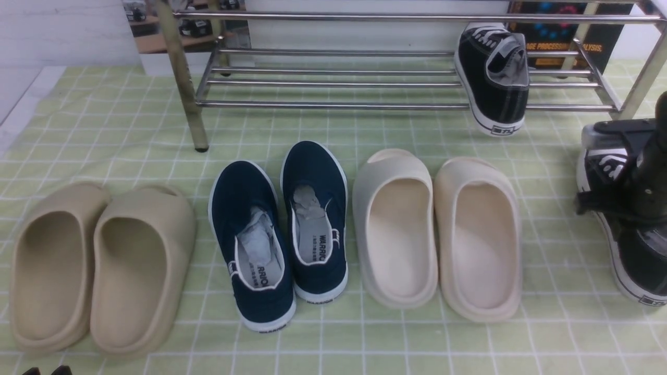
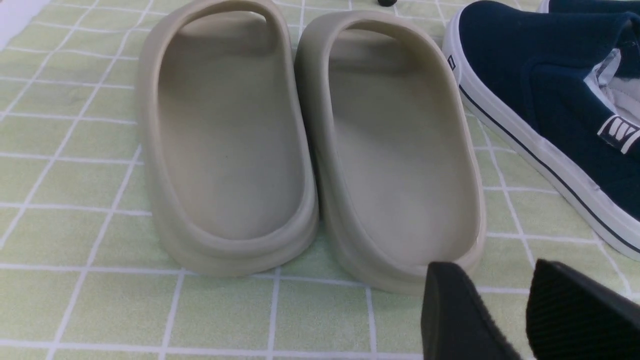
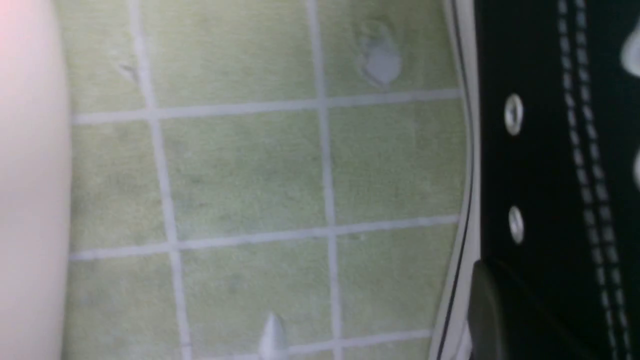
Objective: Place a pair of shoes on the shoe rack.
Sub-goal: Use the right arm to grab the shoe closest to it, then use the right arm to put a shoe into the shoe rack
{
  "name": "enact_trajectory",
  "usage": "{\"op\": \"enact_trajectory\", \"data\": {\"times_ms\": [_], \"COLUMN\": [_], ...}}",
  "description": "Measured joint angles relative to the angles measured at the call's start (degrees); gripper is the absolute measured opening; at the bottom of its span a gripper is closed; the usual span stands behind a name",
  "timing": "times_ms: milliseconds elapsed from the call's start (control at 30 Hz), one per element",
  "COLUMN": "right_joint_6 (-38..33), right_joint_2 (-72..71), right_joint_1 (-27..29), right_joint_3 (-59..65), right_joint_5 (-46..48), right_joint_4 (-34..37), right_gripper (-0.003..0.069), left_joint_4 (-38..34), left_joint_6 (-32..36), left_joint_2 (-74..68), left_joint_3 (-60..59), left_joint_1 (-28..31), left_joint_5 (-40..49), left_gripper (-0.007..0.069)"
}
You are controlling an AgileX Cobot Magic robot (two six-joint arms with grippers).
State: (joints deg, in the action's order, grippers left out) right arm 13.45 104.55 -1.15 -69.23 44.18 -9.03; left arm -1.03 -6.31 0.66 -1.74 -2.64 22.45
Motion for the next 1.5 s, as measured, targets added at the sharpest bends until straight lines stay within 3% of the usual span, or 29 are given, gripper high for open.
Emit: {"op": "enact_trajectory", "data": {"times_ms": [267, 433, 1233, 1500], "right_joint_6": [-4.64, -5.95, -9.68, -10.40], "right_joint_2": [-11.20, -10.62, 30.96, 33.24], "right_joint_1": [-2.03, -4.48, -4.56, -4.56], "right_joint_3": [-2.76, -9.05, -67.30, -70.93], "right_joint_5": [8.97, 9.35, 23.90, 20.96], "right_joint_4": [-0.70, -0.46, 1.45, 2.22], "right_gripper": [0.0029, 0.0029, 0.0029, 0.0055], "left_joint_4": [0.00, 0.00, 0.00, 0.00], "left_joint_6": [0.00, 0.00, 0.00, 0.00], "left_joint_2": [0.00, 0.00, 0.00, 0.00], "left_joint_3": [0.00, 0.00, 0.00, 0.00], "left_joint_1": [0.00, 0.00, 0.00, 0.00], "left_joint_5": [0.00, 0.00, 0.00, 0.00], "left_gripper": [0.0239, 0.0239, 0.0239, 0.0239]}}
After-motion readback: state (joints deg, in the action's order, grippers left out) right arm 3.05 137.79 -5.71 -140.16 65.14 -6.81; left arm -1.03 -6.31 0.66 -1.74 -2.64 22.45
